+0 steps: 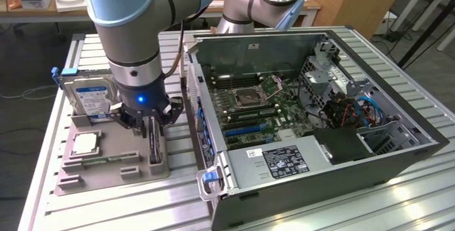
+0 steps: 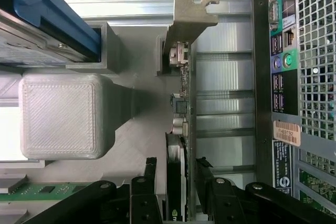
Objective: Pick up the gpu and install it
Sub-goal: 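Pick up the gpu and move the gpu toward the slot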
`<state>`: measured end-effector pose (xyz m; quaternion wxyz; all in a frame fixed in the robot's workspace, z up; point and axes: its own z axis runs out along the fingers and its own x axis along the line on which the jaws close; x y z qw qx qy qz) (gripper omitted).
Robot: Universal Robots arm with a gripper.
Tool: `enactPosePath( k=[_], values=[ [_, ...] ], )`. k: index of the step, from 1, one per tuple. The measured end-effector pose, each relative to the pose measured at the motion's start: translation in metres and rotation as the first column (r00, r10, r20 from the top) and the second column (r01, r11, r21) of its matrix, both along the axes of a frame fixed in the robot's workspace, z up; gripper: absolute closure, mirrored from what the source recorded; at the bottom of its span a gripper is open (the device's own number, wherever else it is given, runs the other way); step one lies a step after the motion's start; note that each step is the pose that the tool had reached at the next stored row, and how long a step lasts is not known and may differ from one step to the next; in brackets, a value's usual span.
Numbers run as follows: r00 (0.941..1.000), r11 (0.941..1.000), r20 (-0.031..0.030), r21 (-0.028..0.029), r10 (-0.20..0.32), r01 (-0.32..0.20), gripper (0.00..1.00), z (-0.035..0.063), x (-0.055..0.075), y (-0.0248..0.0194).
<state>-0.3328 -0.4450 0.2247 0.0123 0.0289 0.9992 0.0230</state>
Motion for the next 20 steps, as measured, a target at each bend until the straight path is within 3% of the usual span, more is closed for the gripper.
enactPosePath(
  k=[12, 13, 19, 20],
  values=[
    [1.0000, 1.0000, -0.0002, -0.0002, 0.000, 0.000, 0.58, -0.0006, -0.0006, -0.0001],
    [1.0000, 1.0000, -0.0002, -0.0001, 0.000, 0.000, 0.65, -0.0007, -0.0006, -0.0001],
    [1.0000, 1.0000, -0.0004, -0.0002, 0.000, 0.000, 0.67, -0.0010, -0.0006, -0.0001],
    [1.0000, 1.0000, -0.0004, -0.0002, 0.000, 0.000, 0.73, -0.0010, -0.0006, -0.0001]
  ],
)
